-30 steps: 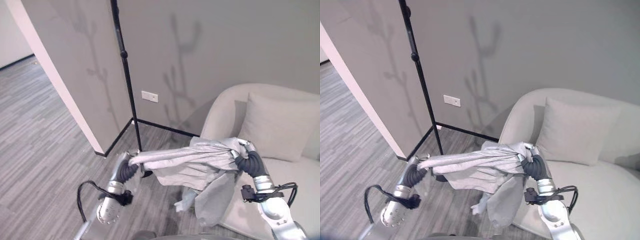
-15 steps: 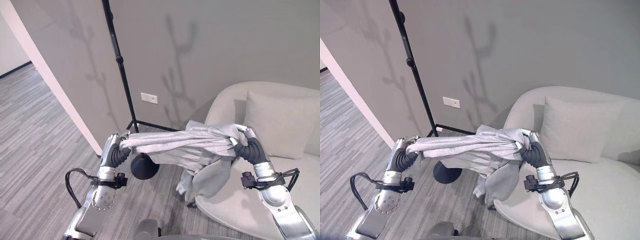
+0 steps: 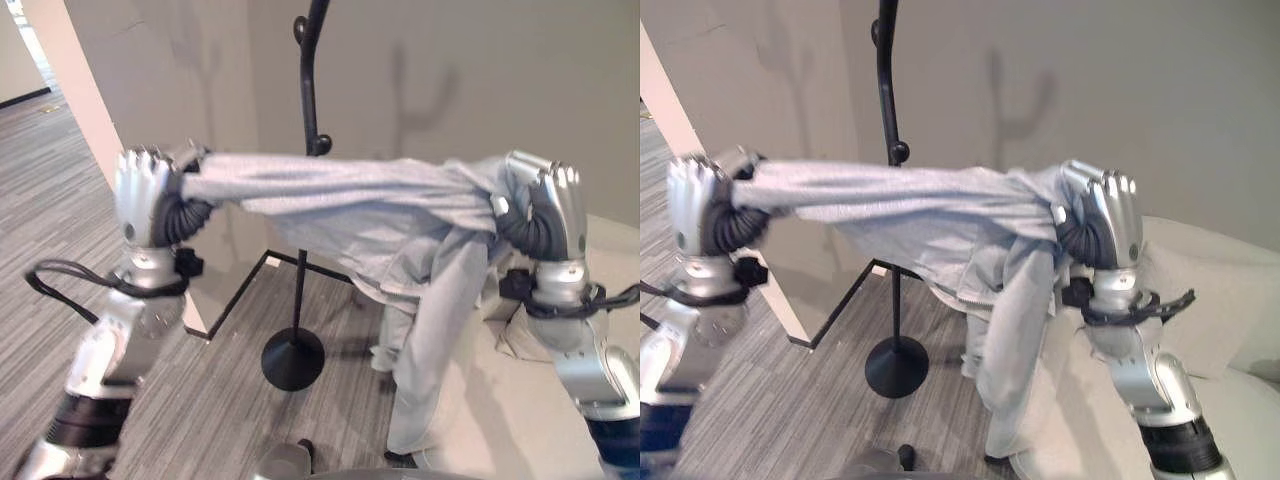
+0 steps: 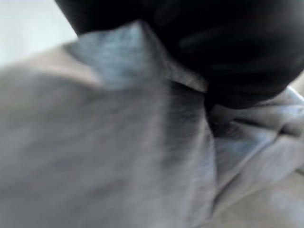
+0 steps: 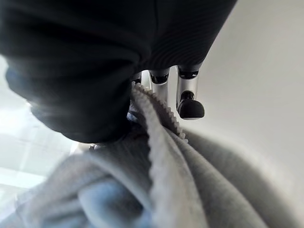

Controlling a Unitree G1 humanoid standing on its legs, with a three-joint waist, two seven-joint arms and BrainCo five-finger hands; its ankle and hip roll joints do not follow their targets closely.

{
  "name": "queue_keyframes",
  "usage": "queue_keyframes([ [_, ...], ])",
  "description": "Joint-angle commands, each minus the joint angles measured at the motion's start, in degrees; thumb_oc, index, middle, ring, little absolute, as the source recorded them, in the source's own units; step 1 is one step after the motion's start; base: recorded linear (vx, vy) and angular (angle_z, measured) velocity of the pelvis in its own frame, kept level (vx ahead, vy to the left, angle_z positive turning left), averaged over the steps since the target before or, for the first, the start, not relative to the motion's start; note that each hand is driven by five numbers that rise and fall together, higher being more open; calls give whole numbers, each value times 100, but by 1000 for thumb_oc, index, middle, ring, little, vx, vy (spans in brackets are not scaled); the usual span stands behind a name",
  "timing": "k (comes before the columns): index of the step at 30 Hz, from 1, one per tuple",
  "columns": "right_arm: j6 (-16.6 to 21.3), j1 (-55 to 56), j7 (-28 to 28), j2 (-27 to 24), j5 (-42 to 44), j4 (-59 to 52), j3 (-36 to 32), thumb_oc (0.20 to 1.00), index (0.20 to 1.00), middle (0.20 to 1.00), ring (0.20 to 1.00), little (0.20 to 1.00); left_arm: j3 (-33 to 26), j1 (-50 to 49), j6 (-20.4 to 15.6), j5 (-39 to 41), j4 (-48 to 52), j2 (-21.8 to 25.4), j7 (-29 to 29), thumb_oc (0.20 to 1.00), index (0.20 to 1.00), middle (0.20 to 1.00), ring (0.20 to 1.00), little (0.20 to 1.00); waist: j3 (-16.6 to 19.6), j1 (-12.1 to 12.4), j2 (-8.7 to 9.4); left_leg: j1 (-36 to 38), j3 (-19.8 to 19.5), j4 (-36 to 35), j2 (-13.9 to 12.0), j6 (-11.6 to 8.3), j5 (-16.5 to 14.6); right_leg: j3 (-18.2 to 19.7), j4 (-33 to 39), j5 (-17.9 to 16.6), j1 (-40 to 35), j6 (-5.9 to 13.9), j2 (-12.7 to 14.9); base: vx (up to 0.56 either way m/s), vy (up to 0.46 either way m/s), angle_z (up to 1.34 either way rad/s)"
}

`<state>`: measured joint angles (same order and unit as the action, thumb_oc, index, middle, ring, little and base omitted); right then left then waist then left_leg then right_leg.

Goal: Hang the clothes on the sofa on the clothes rack.

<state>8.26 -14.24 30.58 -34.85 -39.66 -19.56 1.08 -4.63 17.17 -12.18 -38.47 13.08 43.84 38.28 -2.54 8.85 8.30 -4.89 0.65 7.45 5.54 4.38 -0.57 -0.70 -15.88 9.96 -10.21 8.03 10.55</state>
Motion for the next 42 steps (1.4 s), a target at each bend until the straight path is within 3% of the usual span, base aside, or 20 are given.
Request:
queue_keyframes([
  [1,-1054,-526,840,-267,-418,528,-961,200,200,200,200,200,-532,46,731,-33,-318,166,560,200,200,200,200,200,447,0,-103,408,-215,-746,-242,-92,168,-313,-616,-1012,338,57,-331,187,265,10],
  [4,-1264,-872,923,-358,-603,687,-905,200,200,200,200,200,-421,394,851,-22,-532,208,613,200,200,200,200,200,427,-60,-240,756,-201,-1019,-271,-60,147,-468,-942,-1033,679,66,-297,91,134,2],
  [6,-1362,-1311,878,-513,-566,840,-777,200,200,200,200,200,-303,743,915,-18,-748,274,565,200,200,200,200,200,444,-156,-325,968,-214,-1206,-282,-84,111,-572,-624,-817,921,-53,-285,93,84,2],
  [7,-1350,-1749,962,-781,-429,1105,-479,200,200,200,200,200,60,1165,930,-22,-1095,475,524,200,200,200,200,200,371,-240,-383,1029,-221,-1209,-294,-134,84,-662,-112,-835,1044,-95,-179,88,21,7],
  [9,-1313,-2120,701,-985,-236,1509,-72,200,200,200,200,200,380,1410,1045,101,-1735,446,302,200,200,200,200,200,424,-292,-332,1087,-257,-1219,-242,-144,22,-562,662,-879,760,-80,-209,73,3,39],
  [13,-1107,-2410,446,-1153,204,2259,627,200,200,200,200,200,857,1658,1041,175,-2395,552,112,200,200,200,200,200,650,-185,-339,1130,-163,-1245,-298,-218,-65,-619,1253,-1105,377,24,-156,72,-15,10],
  [20,-876,-2844,104,-1355,712,3239,1439,200,200,200,200,200,1118,1737,1172,304,-3128,790,-72,200,200,200,200,200,754,-108,-285,1095,-172,-1245,-334,-294,-116,-592,1548,-1048,202,20,-217,22,-19,-10],
  [28,-709,-2473,-231,-1363,1013,3749,1649,200,200,200,200,200,928,920,1228,442,-3551,587,-182,200,200,200,200,200,694,-31,-205,1053,-218,-1245,-384,-335,-112,-630,1599,-979,155,-1,-272,0,0,0],
  [41,-467,-1555,-452,-772,1406,3118,1253,200,200,200,200,200,534,-970,1086,649,-3367,-382,-353,200,200,200,200,200,550,202,28,993,-285,-1245,-445,-340,-100,-677,1613,-966,195,-41,-324,1,-5,1],
  [42,-448,-1499,-452,-681,1454,3051,1217,288,288,288,288,288,549,-1080,1060,676,-3358,-466,-374,200,200,200,200,200,545,214,39,993,-285,-1245,-448,-337,-101,-680,1623,-969,193,-46,-330,0,0,0],
])
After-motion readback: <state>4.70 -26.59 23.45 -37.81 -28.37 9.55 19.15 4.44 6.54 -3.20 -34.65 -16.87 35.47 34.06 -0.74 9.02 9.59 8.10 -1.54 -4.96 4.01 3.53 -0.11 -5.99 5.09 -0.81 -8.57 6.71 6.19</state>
